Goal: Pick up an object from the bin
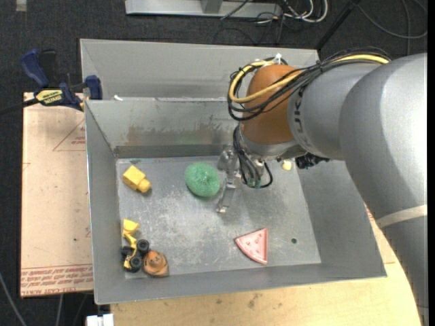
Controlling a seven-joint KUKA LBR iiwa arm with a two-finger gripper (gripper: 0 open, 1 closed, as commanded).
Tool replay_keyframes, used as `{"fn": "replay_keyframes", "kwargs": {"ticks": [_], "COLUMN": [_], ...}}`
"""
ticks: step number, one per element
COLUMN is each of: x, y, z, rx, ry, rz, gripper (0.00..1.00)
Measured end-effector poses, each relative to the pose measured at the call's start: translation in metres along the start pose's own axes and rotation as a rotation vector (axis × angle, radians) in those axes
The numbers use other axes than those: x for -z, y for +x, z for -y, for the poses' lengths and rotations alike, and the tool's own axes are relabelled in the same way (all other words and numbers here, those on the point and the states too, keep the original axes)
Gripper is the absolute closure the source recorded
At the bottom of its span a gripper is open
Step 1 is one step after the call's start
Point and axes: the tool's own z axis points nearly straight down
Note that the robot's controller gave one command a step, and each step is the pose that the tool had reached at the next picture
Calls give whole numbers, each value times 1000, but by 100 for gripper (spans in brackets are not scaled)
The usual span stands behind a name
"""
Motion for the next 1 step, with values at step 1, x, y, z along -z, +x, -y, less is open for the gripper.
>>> {"fn": "replay_keyframes", "kwargs": {"ticks": [1], "x": [0], "y": [0], "z": [0], "rx": [0], "ry": [0], "rz": [0], "gripper": [0]}}
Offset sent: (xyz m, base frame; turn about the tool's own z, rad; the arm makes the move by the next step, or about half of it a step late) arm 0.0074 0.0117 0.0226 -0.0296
